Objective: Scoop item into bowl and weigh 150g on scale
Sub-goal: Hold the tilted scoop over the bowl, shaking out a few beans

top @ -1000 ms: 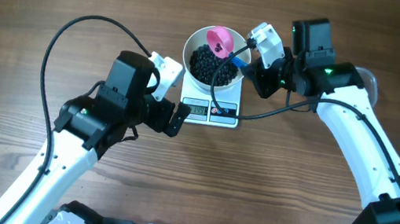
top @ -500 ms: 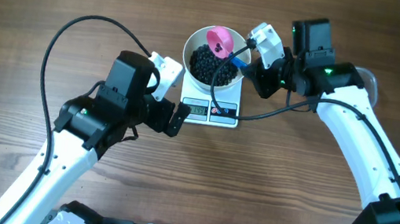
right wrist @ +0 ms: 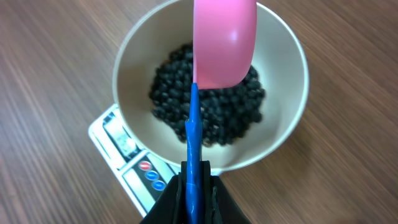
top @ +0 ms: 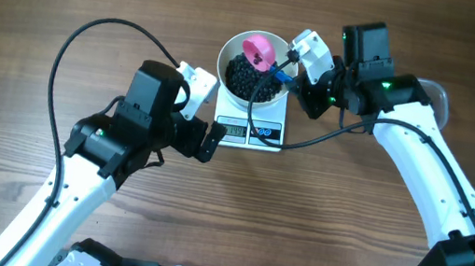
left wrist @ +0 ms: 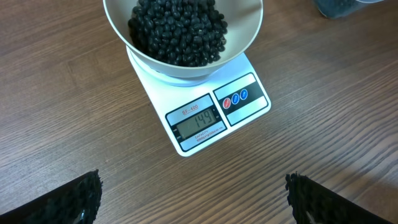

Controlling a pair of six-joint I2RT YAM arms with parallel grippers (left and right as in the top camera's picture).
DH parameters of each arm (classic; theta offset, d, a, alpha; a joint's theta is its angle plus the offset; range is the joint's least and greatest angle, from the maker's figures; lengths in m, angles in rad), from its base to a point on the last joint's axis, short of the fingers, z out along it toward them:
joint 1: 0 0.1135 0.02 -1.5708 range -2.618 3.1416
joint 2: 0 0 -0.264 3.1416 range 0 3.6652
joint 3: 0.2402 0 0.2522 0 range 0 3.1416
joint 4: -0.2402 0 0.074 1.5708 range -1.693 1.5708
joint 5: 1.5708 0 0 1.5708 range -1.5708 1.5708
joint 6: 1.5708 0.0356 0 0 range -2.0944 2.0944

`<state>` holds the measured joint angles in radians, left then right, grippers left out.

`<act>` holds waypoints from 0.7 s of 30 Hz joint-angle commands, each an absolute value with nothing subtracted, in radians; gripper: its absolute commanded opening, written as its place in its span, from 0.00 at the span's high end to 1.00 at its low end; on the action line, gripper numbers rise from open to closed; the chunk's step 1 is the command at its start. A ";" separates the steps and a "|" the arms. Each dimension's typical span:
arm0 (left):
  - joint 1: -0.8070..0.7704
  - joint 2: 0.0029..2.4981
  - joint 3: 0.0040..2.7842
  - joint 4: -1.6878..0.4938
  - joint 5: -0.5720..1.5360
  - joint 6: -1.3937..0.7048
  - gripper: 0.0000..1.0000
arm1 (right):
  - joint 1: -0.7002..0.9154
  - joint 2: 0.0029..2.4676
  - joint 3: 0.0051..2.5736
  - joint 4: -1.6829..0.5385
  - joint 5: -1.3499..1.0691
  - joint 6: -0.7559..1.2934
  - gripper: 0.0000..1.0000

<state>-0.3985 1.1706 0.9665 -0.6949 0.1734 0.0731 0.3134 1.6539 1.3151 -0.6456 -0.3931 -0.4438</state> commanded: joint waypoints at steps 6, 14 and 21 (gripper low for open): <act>-0.404 1.173 0.961 -0.692 0.189 0.075 0.00 | 0.317 1.631 1.322 -0.641 -0.361 -0.432 0.96; -0.404 1.173 0.961 -0.692 0.189 0.075 0.00 | 0.317 1.631 1.322 -0.641 -0.400 -0.445 0.96; -0.404 1.173 0.961 -0.692 0.189 0.074 0.00 | 0.317 1.631 1.322 -0.639 -0.390 -0.381 0.96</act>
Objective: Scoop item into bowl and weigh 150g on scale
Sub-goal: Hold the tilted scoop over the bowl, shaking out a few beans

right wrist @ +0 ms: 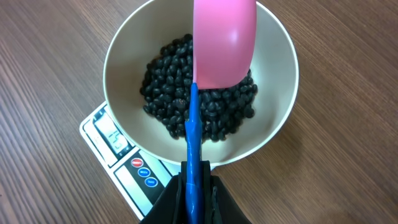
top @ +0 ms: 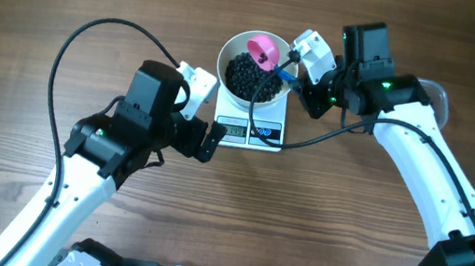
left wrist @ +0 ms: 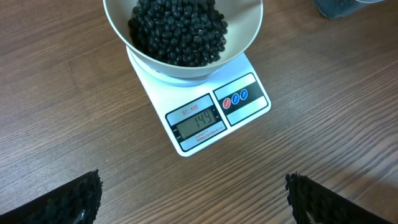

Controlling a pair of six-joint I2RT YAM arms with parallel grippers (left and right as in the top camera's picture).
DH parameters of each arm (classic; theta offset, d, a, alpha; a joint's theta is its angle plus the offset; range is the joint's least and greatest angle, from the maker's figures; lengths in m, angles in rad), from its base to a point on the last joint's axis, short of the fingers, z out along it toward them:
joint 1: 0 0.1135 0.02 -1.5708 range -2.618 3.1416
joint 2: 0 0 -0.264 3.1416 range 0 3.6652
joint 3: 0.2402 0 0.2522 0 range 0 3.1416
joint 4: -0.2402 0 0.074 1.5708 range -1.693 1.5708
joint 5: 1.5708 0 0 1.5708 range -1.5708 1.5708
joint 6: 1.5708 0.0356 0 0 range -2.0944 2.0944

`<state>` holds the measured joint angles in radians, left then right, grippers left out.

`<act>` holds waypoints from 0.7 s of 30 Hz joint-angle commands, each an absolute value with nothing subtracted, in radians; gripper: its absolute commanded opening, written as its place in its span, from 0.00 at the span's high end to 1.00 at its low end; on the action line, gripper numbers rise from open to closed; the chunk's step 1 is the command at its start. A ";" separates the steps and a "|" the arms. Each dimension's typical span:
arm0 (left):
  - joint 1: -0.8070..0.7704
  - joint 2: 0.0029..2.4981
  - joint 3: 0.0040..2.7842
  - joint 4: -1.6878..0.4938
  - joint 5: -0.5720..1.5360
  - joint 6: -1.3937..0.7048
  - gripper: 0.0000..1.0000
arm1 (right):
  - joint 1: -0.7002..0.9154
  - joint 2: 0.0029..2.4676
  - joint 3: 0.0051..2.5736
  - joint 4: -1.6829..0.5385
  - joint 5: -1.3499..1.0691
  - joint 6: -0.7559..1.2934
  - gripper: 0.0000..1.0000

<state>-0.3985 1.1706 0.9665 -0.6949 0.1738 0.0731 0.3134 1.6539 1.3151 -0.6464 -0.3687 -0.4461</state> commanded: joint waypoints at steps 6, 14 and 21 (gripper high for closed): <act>-0.404 1.173 0.961 -0.692 0.189 0.074 0.00 | 0.318 1.631 1.322 -0.618 -0.434 -0.374 0.96; -0.404 1.173 0.961 -0.692 0.189 0.075 0.00 | 0.318 1.631 1.322 -0.616 -0.419 -0.396 0.96; -0.404 1.173 0.961 -0.692 0.189 0.074 0.00 | 0.318 1.631 1.322 -0.625 -0.359 -0.445 0.96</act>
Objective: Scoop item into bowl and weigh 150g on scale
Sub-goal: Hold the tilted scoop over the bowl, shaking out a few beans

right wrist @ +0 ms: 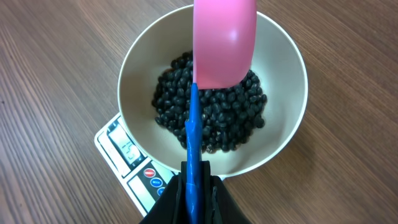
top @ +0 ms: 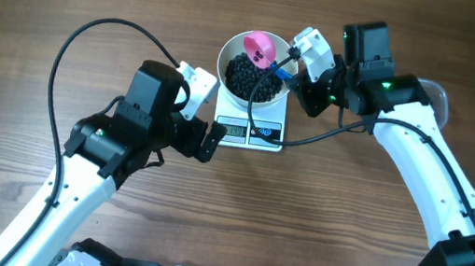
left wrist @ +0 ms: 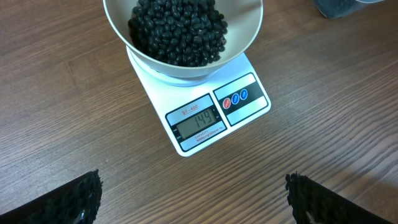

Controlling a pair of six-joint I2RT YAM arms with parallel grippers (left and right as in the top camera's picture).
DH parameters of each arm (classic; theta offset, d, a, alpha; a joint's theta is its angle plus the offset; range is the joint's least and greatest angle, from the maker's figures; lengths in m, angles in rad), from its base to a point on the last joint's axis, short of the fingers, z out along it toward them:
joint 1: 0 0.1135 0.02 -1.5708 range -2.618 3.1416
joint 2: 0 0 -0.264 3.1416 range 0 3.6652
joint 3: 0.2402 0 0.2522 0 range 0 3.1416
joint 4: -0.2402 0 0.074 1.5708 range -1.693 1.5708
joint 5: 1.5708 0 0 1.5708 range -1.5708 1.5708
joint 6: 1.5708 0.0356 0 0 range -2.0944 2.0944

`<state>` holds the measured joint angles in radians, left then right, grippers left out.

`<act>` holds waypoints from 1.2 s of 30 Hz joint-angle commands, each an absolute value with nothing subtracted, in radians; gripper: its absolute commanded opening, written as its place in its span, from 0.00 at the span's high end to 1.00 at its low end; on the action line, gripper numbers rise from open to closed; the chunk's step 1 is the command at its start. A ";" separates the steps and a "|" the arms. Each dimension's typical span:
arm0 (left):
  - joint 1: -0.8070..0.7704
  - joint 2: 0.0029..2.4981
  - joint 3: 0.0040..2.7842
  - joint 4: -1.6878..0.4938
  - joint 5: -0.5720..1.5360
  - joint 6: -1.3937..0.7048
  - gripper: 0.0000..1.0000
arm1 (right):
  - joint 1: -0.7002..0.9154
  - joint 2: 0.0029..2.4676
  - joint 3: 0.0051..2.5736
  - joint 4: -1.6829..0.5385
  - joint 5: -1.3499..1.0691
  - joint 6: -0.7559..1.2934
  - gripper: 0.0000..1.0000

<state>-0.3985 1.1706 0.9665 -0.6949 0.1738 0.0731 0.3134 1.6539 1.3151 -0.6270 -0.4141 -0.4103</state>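
Observation:
A white bowl (top: 227, 75) of black beans (right wrist: 211, 118) stands on a white digital scale (left wrist: 211, 118) whose display (left wrist: 199, 119) reads 149. My right gripper (right wrist: 194, 186) is shut on the blue handle (right wrist: 193, 143) of a scoop with a pink head (right wrist: 225, 40), held above the bowl; the head looks empty. My left gripper (left wrist: 193, 199) hangs open over bare wood in front of the scale, with nothing between its fingertips (left wrist: 74, 196).
A clear container (left wrist: 339, 6) with dark contents shows at the top right of the left wrist view. The same container (top: 436, 97) lies behind my right arm in the overhead view. Black cables loop from both arms over the wooden table.
The pink scoop head has shifted slightly toward the far left rim of the bowl in the overhead view. The scale still reads 149. My left gripper has not moved.
The scoop was held over the bowl by my right gripper at each moment, shifting only a little above the beans. The display read 149 throughout. My left gripper stayed open in front of the scale.

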 commanded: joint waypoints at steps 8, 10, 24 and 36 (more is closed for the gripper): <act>-0.404 1.173 0.961 -0.692 0.189 0.074 0.00 | 0.327 1.631 1.322 -0.629 -0.368 -0.426 0.96; -0.404 1.173 0.961 -0.692 0.189 0.074 0.00 | 0.331 1.631 1.322 -0.635 -0.333 -0.400 0.96; -0.404 1.173 0.961 -0.692 0.189 0.074 0.00 | 0.338 1.630 1.322 -0.595 -0.366 -0.320 0.96; -0.404 1.173 0.961 -0.692 0.189 0.075 0.00 | 0.336 1.630 1.322 -0.588 -0.404 -0.261 0.96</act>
